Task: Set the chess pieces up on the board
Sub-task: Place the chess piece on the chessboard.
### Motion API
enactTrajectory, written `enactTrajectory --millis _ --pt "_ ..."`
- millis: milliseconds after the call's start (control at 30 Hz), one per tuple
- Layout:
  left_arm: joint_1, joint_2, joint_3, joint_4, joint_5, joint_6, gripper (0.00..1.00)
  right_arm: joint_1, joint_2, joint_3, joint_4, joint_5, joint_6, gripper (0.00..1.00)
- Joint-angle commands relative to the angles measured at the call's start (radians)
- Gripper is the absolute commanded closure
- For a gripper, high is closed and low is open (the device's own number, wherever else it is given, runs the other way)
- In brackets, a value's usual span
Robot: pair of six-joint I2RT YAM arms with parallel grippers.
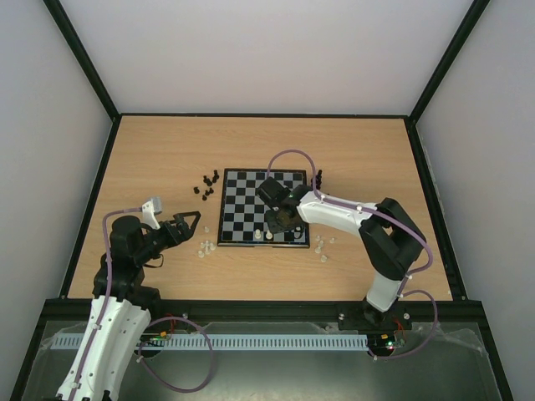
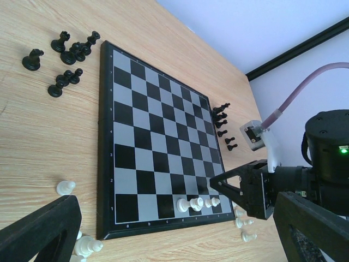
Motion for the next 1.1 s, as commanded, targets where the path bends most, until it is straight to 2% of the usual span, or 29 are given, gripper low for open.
enactTrajectory --millis 0,433,700,933,1067 --pt "-0.002 -0.002 -0.010 0.002 -0.004 -0.004 0.00 0.007 0.036 0.029 -0.013 -0.009 -0.013 0.94" --pt "-0.002 -0.001 -0.010 0.003 -0.004 -0.004 0.01 0.007 0.071 0.038 0.002 -0.019 -0.017 0.89" --pt "-0.002 -0.001 -0.010 0.004 -0.007 -0.006 0.01 0.007 0.050 0.052 -0.009 -0.017 -0.016 0.71" --pt "-0.001 -0.001 -0.010 0.003 -0.008 -0.006 0.01 0.007 -0.092 0.050 -0.047 0.037 -0.012 0.60" --pt "-0.001 -0.003 -0.008 0.001 -0.007 -0.006 0.01 0.007 -0.239 -0.032 -0.076 0.107 0.007 0.55"
